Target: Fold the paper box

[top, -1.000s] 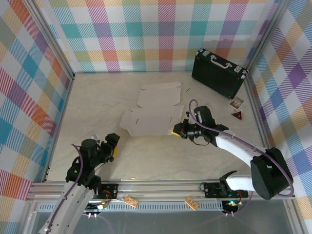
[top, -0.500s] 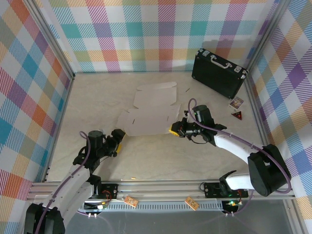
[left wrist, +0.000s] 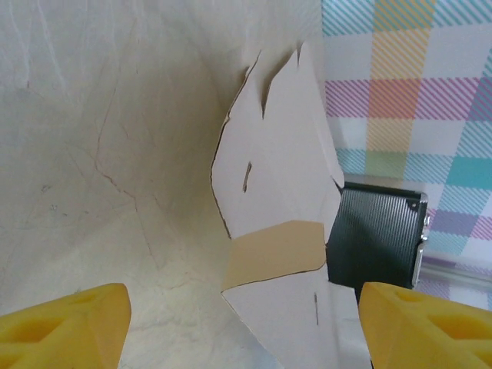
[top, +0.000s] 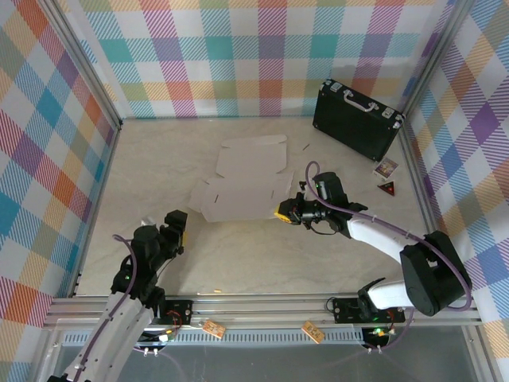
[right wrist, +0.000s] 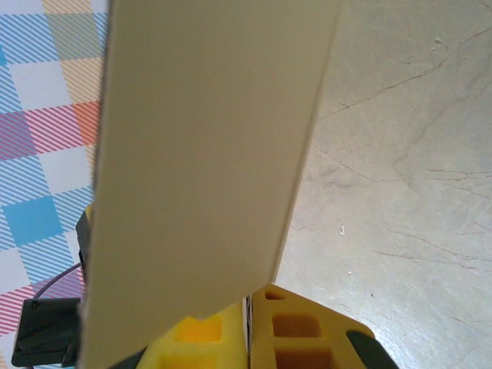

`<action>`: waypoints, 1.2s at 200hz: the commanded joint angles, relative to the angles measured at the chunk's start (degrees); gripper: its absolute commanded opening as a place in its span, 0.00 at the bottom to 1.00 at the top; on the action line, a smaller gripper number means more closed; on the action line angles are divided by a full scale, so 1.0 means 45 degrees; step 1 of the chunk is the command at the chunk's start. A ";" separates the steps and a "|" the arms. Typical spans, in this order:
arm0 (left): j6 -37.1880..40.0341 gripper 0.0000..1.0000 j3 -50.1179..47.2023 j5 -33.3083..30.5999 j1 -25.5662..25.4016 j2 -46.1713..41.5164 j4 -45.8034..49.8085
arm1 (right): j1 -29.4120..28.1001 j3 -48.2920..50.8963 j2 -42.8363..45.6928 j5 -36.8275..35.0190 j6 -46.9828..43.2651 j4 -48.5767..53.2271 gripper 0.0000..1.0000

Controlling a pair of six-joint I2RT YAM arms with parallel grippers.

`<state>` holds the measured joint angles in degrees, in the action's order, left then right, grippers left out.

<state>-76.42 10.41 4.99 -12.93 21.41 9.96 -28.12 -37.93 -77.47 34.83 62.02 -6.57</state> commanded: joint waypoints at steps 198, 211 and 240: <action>-0.0915 0.62 0.1454 0.1798 -0.1203 0.7613 -0.6393 | 0.0057 0.0072 -0.0635 0.0600 0.0507 -0.1400 0.00; -0.0905 0.60 0.1505 0.1839 -0.1284 0.7806 -0.6559 | 0.0059 0.0119 -0.0655 0.0606 0.0569 -0.1500 0.00; -0.1063 0.57 0.1488 0.2003 -0.1403 0.8288 -0.7296 | 0.0039 0.0192 -0.0791 0.0712 0.0877 -0.1929 0.00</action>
<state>-80.99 15.64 12.25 -18.37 57.23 -17.65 -28.12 -37.80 -80.34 36.23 64.47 -11.18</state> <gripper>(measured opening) 0.580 0.059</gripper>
